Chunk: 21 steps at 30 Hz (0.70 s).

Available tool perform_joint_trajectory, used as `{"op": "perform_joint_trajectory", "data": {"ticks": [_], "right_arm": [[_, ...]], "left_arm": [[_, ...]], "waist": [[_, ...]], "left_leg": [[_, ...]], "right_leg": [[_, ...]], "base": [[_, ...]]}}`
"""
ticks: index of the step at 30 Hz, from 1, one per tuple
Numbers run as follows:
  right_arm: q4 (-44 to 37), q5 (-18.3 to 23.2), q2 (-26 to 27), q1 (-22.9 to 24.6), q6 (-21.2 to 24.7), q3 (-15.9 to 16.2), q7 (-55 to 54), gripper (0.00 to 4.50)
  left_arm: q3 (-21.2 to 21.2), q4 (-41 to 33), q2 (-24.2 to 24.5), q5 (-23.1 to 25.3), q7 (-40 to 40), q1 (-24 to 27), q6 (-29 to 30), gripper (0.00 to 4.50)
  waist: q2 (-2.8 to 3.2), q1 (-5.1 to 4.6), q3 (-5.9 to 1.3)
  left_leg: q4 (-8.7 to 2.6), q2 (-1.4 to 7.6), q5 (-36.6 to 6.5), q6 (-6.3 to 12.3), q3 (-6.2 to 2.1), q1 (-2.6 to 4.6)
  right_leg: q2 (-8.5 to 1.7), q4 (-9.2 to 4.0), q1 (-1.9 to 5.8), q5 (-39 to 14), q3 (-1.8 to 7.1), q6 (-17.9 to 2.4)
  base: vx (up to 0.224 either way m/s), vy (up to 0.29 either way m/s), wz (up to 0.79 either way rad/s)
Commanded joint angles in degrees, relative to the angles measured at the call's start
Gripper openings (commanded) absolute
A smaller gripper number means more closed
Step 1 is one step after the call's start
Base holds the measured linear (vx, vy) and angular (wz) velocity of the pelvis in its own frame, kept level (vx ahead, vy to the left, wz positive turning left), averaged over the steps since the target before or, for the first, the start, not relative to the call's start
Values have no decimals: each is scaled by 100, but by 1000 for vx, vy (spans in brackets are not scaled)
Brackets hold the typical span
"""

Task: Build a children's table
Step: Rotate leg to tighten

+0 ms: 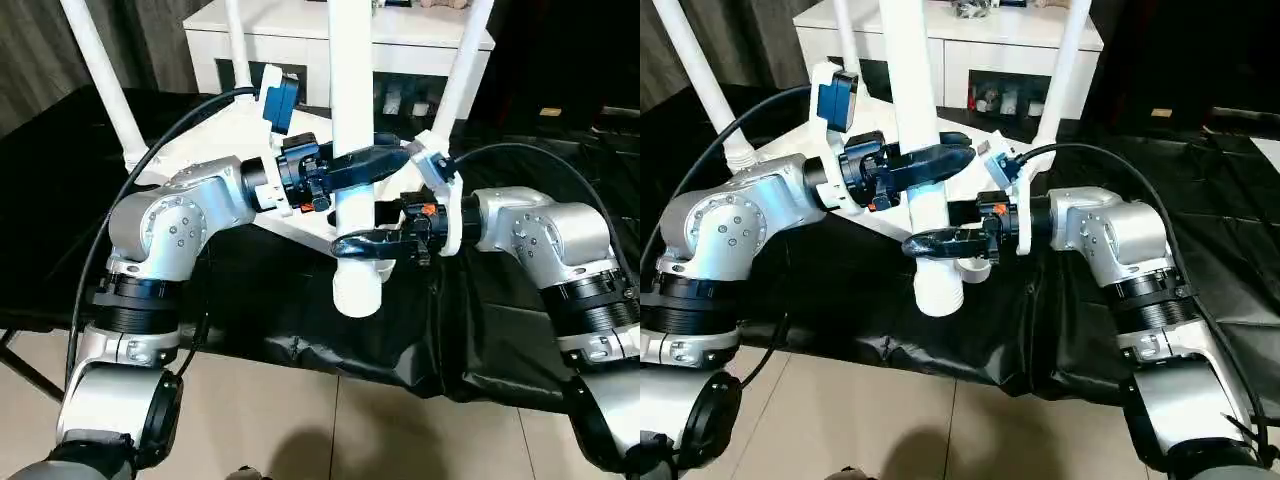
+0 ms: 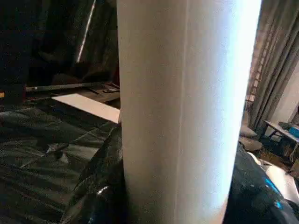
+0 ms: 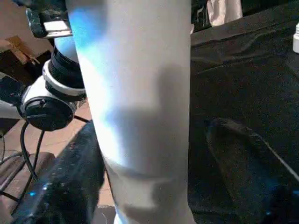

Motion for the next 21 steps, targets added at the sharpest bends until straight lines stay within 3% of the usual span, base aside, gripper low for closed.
{"op": "perform_joint_trajectory", "data": {"ticks": [1, 8, 13, 16, 21], "right_arm": [[-118, 70, -28, -43, 63, 3, 105, 317], [-172, -43, -94, 3, 8, 168, 228, 258], [-201, -343, -140, 102, -260, 414, 206, 223], [-183, -395, -143, 113, -287, 461, 212, 223], [-160, -412, -120, 87, -321, 463, 198, 291]], "left_arm": [[-79, -9, 5, 81, -40, -37, -67, 185], [-93, 18, 17, 102, -62, -52, -82, 185], [-121, 30, 16, 121, -97, -55, -94, 185], [-137, 32, 13, 138, -114, -57, -98, 185], [-159, -7, 11, 131, -130, -36, -79, 185]], "waist": [[-43, 5, -460], [-52, 11, -458], [-52, 10, -462], [-49, 2, -457], [-45, 4, -457]], "left_leg": [[-385, 87, -1055, 101, 15, 112], [-383, 89, -1029, 106, 14, 110], [-379, 88, -1026, 97, 15, 113], [-386, 90, -1050, 92, 10, 111], [-385, 90, -1055, 95, 9, 108]], "right_leg": [[-166, -371, 392, -1087, 117, -1335], [-168, -368, 392, -1078, 117, -1343], [-174, -372, 386, -1103, 121, -1313], [-175, -373, 388, -1139, 120, -1314], [-173, -370, 391, -1133, 119, -1333]], "base": [[0, 0, 0], [0, 0, 0], [0, 0, 0], [0, 0, 0], [0, 0, 0]]}}
